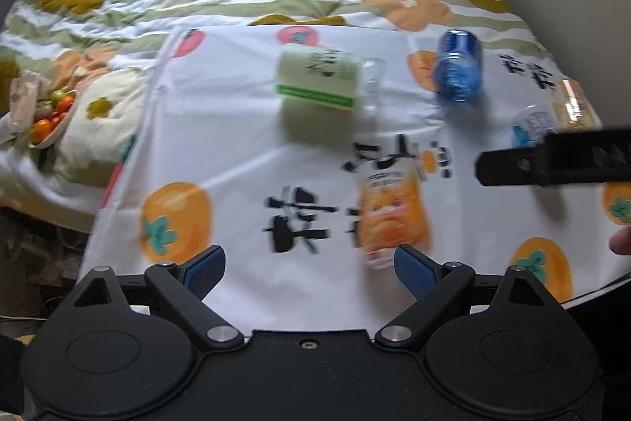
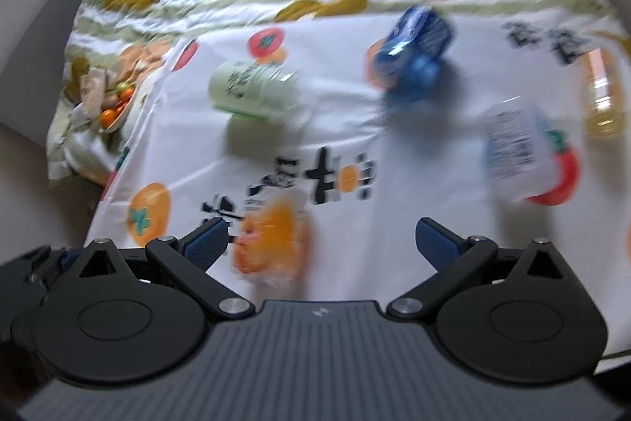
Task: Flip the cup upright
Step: 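Grasp the cup with the right tool while the left tool releases it, then rotate the held cup with the right tool so its open rim faces up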
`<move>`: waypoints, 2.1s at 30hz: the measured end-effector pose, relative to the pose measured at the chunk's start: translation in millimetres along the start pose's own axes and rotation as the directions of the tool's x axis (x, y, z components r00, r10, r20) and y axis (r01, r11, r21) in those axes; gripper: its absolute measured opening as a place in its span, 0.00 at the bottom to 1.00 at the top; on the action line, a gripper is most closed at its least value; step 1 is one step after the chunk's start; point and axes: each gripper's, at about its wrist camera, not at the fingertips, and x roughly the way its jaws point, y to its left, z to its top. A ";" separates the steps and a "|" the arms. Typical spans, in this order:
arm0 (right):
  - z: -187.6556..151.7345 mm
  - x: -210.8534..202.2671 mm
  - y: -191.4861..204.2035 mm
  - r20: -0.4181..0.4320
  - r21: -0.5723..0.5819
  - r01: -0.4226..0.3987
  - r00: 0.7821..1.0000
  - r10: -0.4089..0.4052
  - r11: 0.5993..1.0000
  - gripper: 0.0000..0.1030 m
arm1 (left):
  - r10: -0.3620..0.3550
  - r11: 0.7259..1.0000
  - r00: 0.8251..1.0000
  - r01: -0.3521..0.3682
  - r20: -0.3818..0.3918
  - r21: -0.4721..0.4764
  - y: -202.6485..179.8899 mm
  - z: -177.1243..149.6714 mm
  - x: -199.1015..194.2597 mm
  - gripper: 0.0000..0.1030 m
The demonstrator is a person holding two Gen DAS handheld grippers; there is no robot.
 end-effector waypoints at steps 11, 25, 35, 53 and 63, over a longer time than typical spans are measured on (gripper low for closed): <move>16.8 79.7 15.4 -0.140 0.090 -0.041 0.989 0.053 0.995 0.99 | 0.044 0.999 0.999 -0.044 0.017 -0.026 36.0 -10.9 3.9 0.93; 23.2 110.5 14.5 -0.206 0.150 -0.053 0.975 0.084 0.987 0.68 | 0.008 0.999 1.000 -0.008 -0.002 -0.038 42.8 -8.7 17.1 0.93; 23.7 76.5 23.9 -0.069 0.042 -0.049 0.996 0.051 0.998 0.65 | 0.019 0.999 1.000 -0.019 0.003 -0.043 45.1 -7.8 15.4 0.93; -41.9 52.4 56.0 0.228 -0.383 0.075 0.973 0.015 0.921 0.65 | 0.027 0.999 0.999 -0.028 -0.035 -0.017 38.8 -25.3 20.5 0.93; -55.5 47.4 51.3 0.222 -0.369 0.076 0.975 0.009 0.926 0.67 | 0.031 0.999 0.999 -0.031 -0.039 -0.011 34.4 -31.7 19.5 0.93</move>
